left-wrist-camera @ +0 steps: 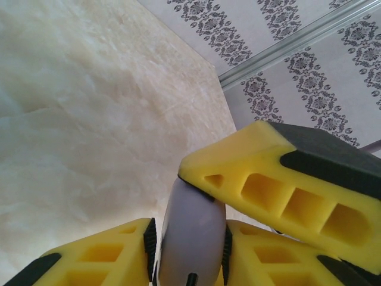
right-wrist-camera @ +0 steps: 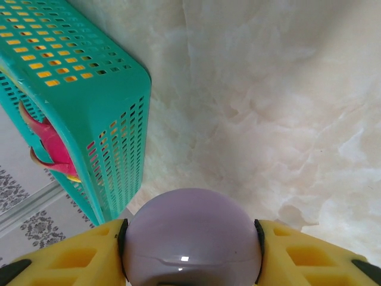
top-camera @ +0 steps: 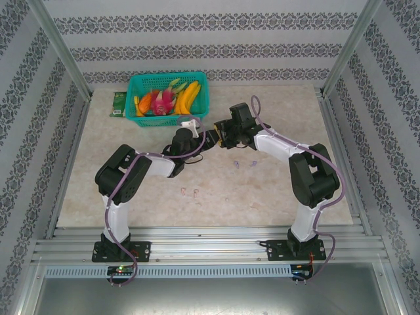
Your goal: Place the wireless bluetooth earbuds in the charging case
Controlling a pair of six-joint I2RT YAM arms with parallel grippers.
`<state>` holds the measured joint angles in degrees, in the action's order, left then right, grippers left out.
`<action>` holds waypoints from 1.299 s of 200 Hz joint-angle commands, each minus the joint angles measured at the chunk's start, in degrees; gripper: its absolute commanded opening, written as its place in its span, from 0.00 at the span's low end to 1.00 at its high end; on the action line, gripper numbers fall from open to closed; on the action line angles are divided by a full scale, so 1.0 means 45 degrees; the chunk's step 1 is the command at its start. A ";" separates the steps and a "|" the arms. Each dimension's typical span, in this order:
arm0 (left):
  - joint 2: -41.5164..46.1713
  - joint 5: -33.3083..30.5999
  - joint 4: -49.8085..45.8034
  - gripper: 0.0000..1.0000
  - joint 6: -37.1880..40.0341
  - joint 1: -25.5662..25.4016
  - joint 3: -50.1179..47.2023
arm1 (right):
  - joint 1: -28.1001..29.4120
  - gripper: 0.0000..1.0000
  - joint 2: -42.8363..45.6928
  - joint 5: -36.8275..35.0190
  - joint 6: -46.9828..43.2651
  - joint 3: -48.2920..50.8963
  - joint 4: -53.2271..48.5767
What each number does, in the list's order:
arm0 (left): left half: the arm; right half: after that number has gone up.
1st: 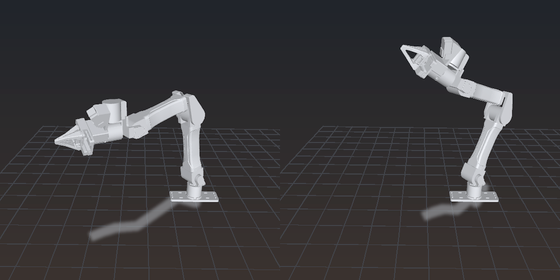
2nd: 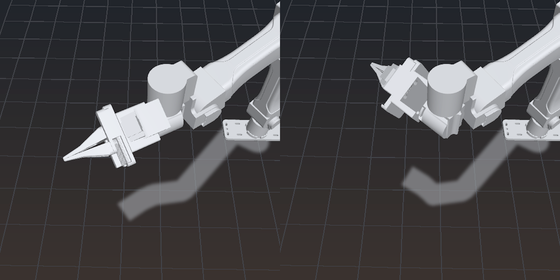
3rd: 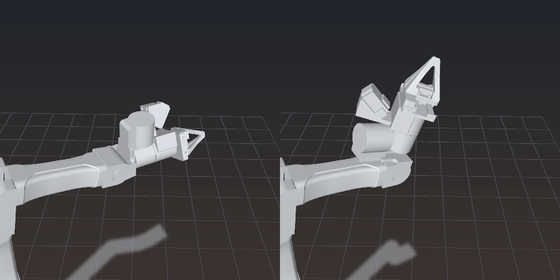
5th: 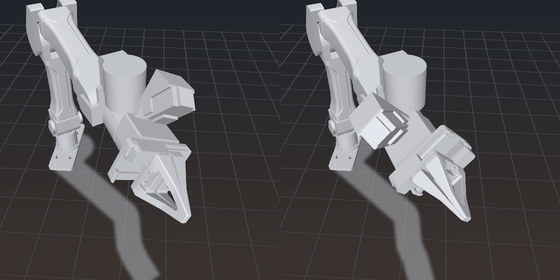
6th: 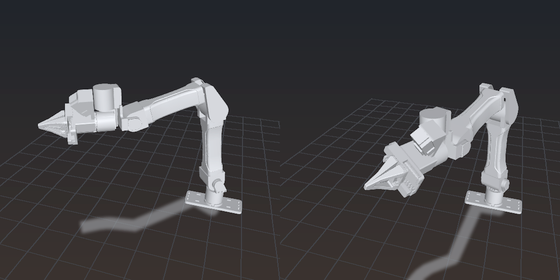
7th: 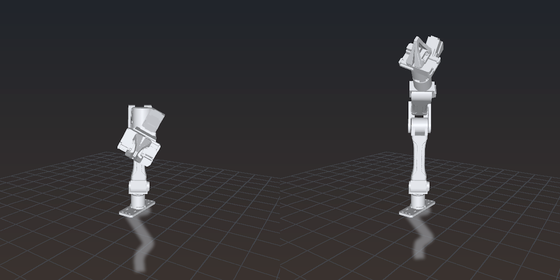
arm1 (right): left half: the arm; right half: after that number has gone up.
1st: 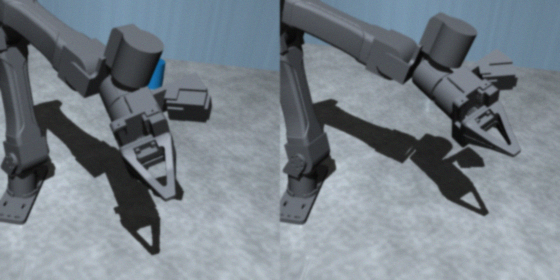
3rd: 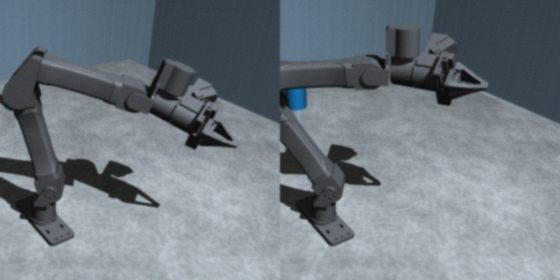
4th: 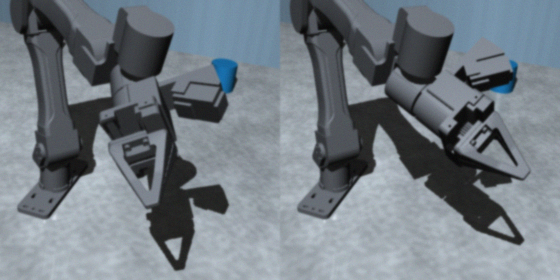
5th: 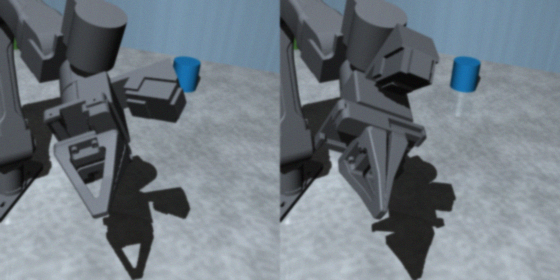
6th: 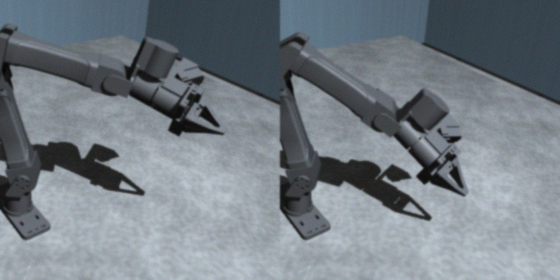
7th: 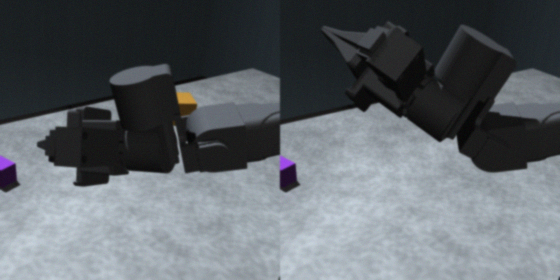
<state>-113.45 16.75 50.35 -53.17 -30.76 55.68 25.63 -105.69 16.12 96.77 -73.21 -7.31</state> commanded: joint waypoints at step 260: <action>0.0492 0.3184 -0.1060 0.00 0.0173 0.0725 0.0404 | -0.2627 0.78 0.3759 0.1182 -0.4670 0.3084 0.1180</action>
<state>-114.04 22.79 47.11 -52.80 -30.09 56.29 16.47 -92.62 17.93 89.08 -63.31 -3.57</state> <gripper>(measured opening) 0.208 0.776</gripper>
